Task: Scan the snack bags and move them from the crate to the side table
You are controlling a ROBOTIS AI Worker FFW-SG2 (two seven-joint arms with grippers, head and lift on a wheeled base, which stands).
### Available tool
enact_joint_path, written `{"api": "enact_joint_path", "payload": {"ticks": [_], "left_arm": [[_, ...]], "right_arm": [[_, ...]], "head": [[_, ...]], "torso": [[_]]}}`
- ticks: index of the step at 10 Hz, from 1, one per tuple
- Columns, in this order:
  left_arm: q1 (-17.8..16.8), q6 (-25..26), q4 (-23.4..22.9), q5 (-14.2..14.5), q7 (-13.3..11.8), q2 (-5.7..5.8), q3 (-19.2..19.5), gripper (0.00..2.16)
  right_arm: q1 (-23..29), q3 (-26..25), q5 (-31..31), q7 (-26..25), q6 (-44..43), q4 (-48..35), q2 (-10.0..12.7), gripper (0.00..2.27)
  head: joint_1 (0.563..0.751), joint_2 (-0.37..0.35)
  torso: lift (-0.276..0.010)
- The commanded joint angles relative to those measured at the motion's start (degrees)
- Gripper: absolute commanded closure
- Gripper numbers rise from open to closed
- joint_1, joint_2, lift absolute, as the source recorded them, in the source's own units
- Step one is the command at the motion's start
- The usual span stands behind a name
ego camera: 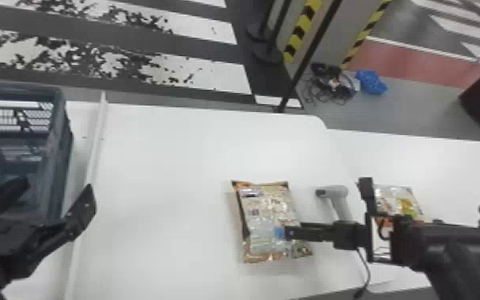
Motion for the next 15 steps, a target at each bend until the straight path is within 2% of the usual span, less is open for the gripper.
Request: {"api": "enact_joint_path", "payload": {"ticks": [1, 2, 3, 5, 7, 9, 10, 12, 13, 15], "left_arm": [[0.09, 0.00, -0.02, -0.01, 0.05, 0.00, -0.01, 0.04], [0.18, 0.00, -0.02, -0.01, 0.05, 0.00, -0.01, 0.04], [0.18, 0.00, -0.02, -0.18, 0.05, -0.09, -0.01, 0.04], [0.09, 0.00, -0.02, -0.18, 0.13, -0.17, -0.01, 0.04], [0.00, 0.00, 0.07, -0.18, 0.13, -0.17, -0.01, 0.04], [-0.09, 0.00, 0.24, -0.27, 0.13, -0.17, -0.27, 0.04], [-0.09, 0.00, 0.33, -0.36, 0.22, -0.17, -0.18, 0.04], [0.00, 0.00, 0.16, -0.45, 0.31, -0.17, -0.09, 0.04], [0.26, 0.00, 0.07, -0.53, 0.31, 0.00, -0.09, 0.04], [0.44, 0.53, 0.16, -0.62, 0.31, 0.27, -0.01, 0.04]], "right_arm": [[-0.67, 1.99, 1.29, -0.11, -1.01, 0.36, 0.05, 1.34], [-0.84, 1.99, 1.29, -0.02, -1.01, 0.36, 0.14, 2.11], [-0.84, 1.63, 1.21, 0.24, -1.01, -0.08, 0.05, 2.17], [0.92, -1.44, -0.90, 0.24, -0.83, -1.84, 0.05, 2.19], [2.24, -6.10, -6.09, 0.16, 0.22, -4.83, 0.05, 2.19], [-0.49, -12.52, -14.61, -1.95, 4.26, -5.18, 0.14, 2.19], [-1.90, -15.59, -19.45, -6.52, 4.26, -4.74, 0.32, 2.19], [-6.20, -20.95, -21.38, -15.75, 0.92, -2.01, 3.92, 2.19], [-8.93, -21.48, -21.21, -19.97, -5.05, 2.91, 4.01, 2.19], [-13.94, -21.04, -18.31, -24.89, -16.30, 12.75, 3.66, 2.19]], "head": [[0.695, -0.326], [0.695, -0.318], [0.695, -0.313], [0.695, -0.312], [0.695, -0.317], [0.695, -0.322], [0.695, -0.330], [0.695, -0.350], [0.695, -0.350], [0.695, -0.350]], "torso": [[-0.087], [-0.087], [-0.087], [-0.087], [-0.087], [-0.087], [-0.087], [-0.087], [-0.087], [-0.087]]}}
